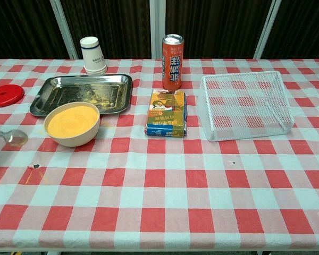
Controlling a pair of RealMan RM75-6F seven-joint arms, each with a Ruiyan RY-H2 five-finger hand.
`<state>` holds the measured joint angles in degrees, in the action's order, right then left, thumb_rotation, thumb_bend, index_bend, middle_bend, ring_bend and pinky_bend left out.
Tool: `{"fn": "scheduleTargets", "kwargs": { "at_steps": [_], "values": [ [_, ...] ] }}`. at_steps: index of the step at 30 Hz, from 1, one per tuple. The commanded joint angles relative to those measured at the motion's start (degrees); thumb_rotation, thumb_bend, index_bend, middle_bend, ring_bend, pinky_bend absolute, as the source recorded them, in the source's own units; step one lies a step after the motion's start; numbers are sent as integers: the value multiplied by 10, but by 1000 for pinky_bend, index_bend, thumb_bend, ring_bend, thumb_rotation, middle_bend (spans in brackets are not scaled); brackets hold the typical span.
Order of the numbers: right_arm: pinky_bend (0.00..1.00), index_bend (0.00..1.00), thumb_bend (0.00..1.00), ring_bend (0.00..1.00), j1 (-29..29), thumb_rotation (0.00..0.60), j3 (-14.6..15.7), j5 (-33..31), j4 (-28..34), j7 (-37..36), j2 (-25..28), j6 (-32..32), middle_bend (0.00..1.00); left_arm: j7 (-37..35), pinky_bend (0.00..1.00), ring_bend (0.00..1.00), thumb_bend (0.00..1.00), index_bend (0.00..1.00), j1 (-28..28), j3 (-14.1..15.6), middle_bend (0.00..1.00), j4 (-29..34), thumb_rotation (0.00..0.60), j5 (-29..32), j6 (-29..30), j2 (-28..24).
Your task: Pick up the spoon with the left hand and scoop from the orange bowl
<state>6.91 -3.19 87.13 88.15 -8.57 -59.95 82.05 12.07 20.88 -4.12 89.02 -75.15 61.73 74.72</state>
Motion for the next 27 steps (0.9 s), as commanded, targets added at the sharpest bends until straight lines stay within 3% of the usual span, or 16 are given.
{"fn": "scheduleTargets", "kwargs": {
  "at_steps": [1, 8, 12, 20, 27],
  "values": [
    [0, 0, 205, 0, -2, 600, -5, 0, 6, 6, 6, 9, 19, 28, 941, 886, 406, 649, 31, -25, 876, 18, 600, 20, -25, -18],
    [0, 0, 205, 0, -2, 600, -10, 5, 21, 19, 16, 20, 19, 126, 940, 887, 406, 647, 117, -58, 876, 26, 600, 126, -117, -16],
    [0, 0, 205, 0, -2, 600, -10, 3, 23, 18, 18, 18, 19, 160, 940, 886, 406, 647, 153, -66, 876, 12, 600, 191, -141, 5],
    [0, 0, 204, 0, -1, 600, -9, 1, 17, 10, 15, 15, 19, 228, 941, 886, 406, 643, 203, -57, 874, -7, 600, 298, -135, 36],
    [0, 0, 205, 0, 1, 600, -8, 3, 11, 2, 12, 10, 19, 271, 940, 886, 405, 626, 234, -42, 870, -3, 600, 353, -118, 52]
  ]
}}
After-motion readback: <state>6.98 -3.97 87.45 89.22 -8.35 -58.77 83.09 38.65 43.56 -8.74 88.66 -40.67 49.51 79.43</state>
